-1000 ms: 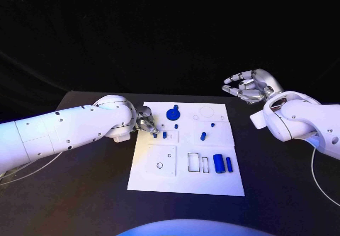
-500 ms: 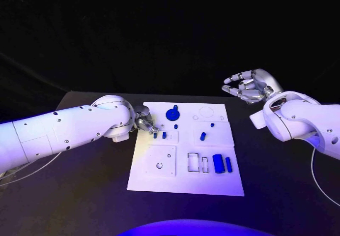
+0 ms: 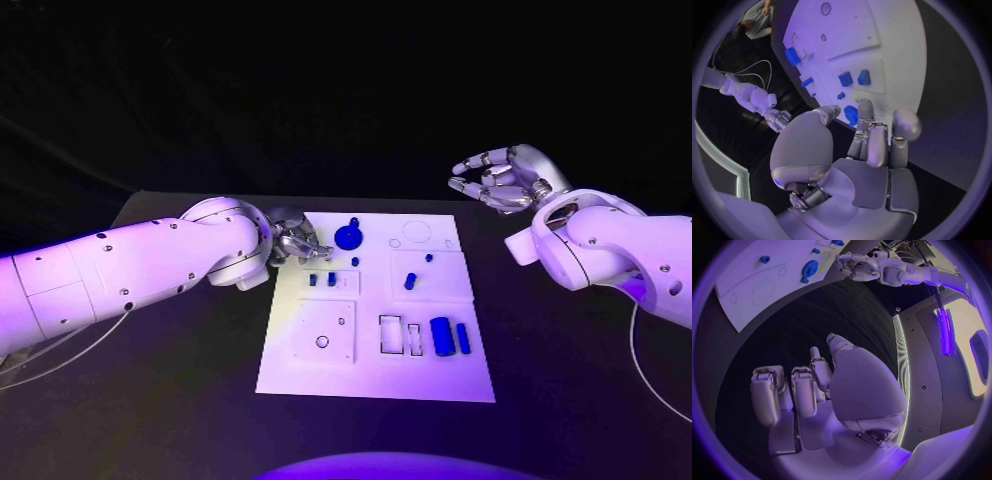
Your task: Assemble the parts on the task board
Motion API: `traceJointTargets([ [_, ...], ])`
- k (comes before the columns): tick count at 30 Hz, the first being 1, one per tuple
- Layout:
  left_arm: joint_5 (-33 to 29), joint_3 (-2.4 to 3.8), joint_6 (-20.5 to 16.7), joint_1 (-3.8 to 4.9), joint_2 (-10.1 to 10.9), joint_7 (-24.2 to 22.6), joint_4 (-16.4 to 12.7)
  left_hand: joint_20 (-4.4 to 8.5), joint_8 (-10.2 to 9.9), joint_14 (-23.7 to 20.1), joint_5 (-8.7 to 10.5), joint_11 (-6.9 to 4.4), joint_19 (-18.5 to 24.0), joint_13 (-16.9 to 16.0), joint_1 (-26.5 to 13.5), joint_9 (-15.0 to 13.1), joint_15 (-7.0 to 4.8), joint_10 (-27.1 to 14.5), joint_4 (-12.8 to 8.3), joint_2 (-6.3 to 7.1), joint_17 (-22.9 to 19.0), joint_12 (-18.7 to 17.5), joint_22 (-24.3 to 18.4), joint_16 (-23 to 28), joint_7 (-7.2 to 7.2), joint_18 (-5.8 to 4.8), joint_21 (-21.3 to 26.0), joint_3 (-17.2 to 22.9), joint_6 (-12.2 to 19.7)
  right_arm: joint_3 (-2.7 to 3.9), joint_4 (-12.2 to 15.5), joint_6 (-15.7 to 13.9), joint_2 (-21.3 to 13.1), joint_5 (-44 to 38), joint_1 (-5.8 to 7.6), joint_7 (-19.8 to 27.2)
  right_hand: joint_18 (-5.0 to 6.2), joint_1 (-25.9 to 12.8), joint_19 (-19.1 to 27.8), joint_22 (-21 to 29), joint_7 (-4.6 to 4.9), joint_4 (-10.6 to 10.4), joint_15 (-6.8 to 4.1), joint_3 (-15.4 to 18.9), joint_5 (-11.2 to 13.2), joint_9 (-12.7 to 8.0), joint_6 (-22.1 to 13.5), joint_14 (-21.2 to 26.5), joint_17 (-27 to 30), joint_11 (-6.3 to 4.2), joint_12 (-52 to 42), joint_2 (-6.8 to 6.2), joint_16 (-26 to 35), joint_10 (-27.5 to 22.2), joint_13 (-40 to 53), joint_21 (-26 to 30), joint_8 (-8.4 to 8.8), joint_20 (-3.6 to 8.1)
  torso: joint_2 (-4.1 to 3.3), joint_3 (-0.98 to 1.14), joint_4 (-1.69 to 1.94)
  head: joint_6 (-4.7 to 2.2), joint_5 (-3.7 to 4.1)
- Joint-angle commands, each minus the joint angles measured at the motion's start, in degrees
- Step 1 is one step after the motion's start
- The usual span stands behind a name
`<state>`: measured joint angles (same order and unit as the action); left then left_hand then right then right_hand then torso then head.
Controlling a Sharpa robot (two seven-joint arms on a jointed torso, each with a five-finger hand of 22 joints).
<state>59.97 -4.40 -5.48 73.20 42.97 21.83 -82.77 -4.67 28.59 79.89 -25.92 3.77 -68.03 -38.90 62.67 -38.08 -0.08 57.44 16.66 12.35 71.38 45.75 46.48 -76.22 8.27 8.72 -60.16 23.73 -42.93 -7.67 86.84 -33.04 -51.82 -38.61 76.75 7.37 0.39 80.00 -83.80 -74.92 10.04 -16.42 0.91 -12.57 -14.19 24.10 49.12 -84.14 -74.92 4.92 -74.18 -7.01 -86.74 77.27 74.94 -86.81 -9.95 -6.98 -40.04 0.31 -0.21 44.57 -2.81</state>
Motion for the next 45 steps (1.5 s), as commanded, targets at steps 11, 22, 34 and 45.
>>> traceJointTargets([
  [11,18.33,-1.17,-16.10,-1.92,-2.43,-27.01,-0.22,-2.19,-1.42,-12.42,2.34,2.37,6.07,11.40,19.11,6.04,1.89,-11.53,-6.57,1.96,-15.66,-9.96,-10.91,11.97,1.59,1.74,10.68,3.30,2.74,-0.09,-0.16,0.35,0.15,0.07,-0.45,0.78,0.85,-0.40,-3.50,-12.11,-0.21,0.10,-0.35,-0.54,-0.40,-0.13,-0.10,-3.80,-7.64,-0.05,1.64,0.10,0.78,-1.46,0.44,1.33,-0.28,0.39,0.03,0.01,0.00,-0.97,0.62],
  [22,33.29,-1.88,-9.80,-2.78,-6.25,-25.82,4.04,-2.44,-5.05,-8.13,4.52,2.74,1.06,20.42,19.92,11.86,2.19,-10.95,-5.92,3.10,-16.43,-17.15,-1.60,7.27,0.54,0.41,2.43,3.12,0.82,-0.11,-0.05,0.45,0.15,0.12,-0.70,0.75,0.87,-0.36,-3.47,-12.07,-0.22,0.13,-0.36,-0.61,-0.42,-0.13,-0.10,-3.79,-7.63,-0.05,1.70,0.11,0.79,-1.50,0.39,1.39,-0.30,0.40,-0.13,0.01,-0.06,-1.25,0.83],
  [34,37.88,-1.96,-6.59,-2.89,-8.01,-22.63,6.00,-2.28,-6.03,-4.29,5.76,2.58,-2.99,23.67,20.15,13.92,1.99,-9.18,-5.61,3.26,-13.54,-18.71,6.05,2.57,0.67,-0.90,-3.96,2.16,-1.18,-0.11,-0.03,0.37,0.10,0.07,-0.72,0.73,0.82,-0.34,-3.57,-12.17,-0.22,0.14,-0.36,-0.66,-0.44,-0.13,-0.10,-3.82,-7.74,-0.06,1.57,0.13,0.74,-1.39,0.49,1.24,-0.31,0.41,-0.06,0.03,0.01,-0.97,0.99],
  [45,39.05,-1.92,-5.12,-2.84,-8.84,-21.70,7.04,-2.38,-6.86,-2.46,5.77,2.54,-5.02,25.49,20.83,15.14,1.94,-6.89,-5.41,2.79,-12.10,-19.57,9.90,0.49,1.08,-1.60,-7.12,2.84,-2.54,-0.11,-0.07,0.36,0.23,0.05,-0.73,0.72,0.82,-0.34,-3.57,-12.17,-0.22,0.14,-0.36,-0.66,-0.44,-0.13,-0.10,-3.82,-7.74,-0.06,1.57,0.13,0.74,-1.39,0.49,1.24,-0.31,0.41,0.02,0.09,0.04,-0.69,0.96],
])
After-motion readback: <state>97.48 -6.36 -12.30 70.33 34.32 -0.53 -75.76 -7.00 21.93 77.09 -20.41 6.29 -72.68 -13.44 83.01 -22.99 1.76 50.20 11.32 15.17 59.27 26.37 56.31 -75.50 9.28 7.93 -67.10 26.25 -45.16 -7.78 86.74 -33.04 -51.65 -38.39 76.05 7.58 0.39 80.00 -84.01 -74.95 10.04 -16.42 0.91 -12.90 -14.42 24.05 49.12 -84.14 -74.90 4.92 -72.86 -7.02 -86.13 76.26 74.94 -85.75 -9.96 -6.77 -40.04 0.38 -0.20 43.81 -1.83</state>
